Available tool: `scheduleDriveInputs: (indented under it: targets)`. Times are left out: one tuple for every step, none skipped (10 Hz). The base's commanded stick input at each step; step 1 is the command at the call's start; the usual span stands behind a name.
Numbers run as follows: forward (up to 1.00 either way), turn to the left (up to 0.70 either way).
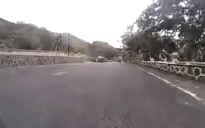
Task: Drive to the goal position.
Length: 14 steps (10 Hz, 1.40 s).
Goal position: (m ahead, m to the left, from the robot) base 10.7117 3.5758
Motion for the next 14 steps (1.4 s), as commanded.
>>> scheduleDriveInputs:
  targets:
    - [0.70, -0.27]
    - [0.70, 0.00]
    - [0.70, 0.00]
    - [0.70, 0.00]
    - [0.70, 0.00]
    - [0.70, 0.00]
    - [0.70, 0.00]
    - [0.70, 0.00]
    - [0.70, 0.00]
    - [0.70, 0.00]
    - [0.70, 0.00]
    - [0.70, 0.00]
    - [0.70, 0.00]
    - [0.70, 0.27]
